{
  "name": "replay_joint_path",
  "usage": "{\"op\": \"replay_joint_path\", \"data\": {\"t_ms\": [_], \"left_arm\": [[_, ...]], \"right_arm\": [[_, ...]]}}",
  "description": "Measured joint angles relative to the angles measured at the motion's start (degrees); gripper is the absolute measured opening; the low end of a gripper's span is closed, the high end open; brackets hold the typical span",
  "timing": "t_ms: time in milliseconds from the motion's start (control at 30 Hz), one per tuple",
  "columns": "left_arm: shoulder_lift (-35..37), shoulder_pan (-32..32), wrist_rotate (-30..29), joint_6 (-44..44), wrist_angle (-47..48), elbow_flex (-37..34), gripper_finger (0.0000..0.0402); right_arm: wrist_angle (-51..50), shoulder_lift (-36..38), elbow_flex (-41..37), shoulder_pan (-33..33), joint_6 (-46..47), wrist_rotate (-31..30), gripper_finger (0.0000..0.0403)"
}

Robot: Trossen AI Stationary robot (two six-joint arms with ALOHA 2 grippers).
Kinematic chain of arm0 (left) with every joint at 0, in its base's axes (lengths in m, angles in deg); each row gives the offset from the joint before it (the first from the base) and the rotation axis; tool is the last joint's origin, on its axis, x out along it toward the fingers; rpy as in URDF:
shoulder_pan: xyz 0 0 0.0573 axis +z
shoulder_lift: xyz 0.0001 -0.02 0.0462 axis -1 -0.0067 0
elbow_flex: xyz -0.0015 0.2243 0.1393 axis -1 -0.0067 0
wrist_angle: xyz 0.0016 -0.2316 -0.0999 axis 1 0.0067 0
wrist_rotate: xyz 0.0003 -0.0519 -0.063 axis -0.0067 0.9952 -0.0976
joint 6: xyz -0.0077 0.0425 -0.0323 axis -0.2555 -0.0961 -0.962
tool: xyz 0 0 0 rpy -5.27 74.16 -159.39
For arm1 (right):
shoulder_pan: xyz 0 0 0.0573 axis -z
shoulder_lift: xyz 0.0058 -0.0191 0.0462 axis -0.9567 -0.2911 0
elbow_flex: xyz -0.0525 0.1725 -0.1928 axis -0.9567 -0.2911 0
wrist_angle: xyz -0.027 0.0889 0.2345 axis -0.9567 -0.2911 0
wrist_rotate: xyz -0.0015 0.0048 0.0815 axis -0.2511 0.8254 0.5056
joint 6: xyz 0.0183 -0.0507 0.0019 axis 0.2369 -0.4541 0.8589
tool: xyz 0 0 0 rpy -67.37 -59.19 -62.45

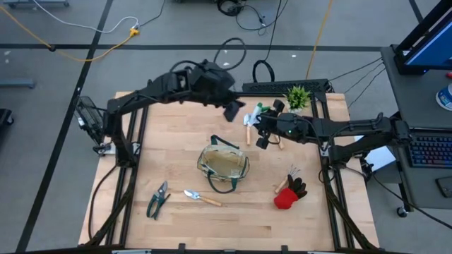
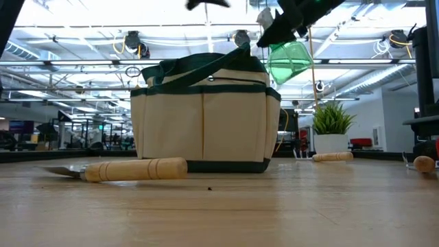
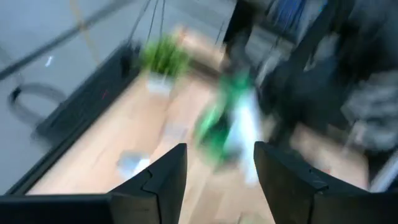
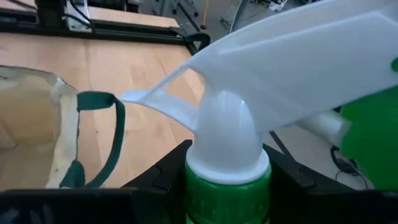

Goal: Pick & Place Garden tools in Gardening bag
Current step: Put the green spray bottle into the gardening bag

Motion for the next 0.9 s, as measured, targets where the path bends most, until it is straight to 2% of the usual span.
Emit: {"op": "replay_joint_path", "data": {"t_ms": [133,300,433,600,767,900], "left_arm": [[2.07,0.16,-1.63,3.66,10.71,0.00,0.0187],[3.43,-0.39,-11.18,3.04,22.37,-0.33,0.0187],[5.08,-0.96,-14.41,2.94,22.65,-3.33,0.0186],[9.83,-1.04,-14.39,2.99,17.08,-12.74,0.0186],[17.51,-0.94,-11.62,1.11,7.71,-26.53,0.0187],[24.68,-0.92,-10.38,-1.09,0.07,-37.59,0.0186]], "right_arm": [[2.13,0.23,-0.02,-0.01,2.31,4.48,0.0140],[7.96,0.28,0.00,-0.04,5.16,11.54,0.0138],[11.89,0.28,0.00,-0.14,7.33,15.15,0.0138],[14.57,0.28,0.00,-1.14,8.71,15.15,0.0140],[17.28,-0.48,0.00,-2.44,9.95,15.22,0.0138],[22.53,-2.52,0.09,-3.09,11.53,18.11,0.0139]]}}
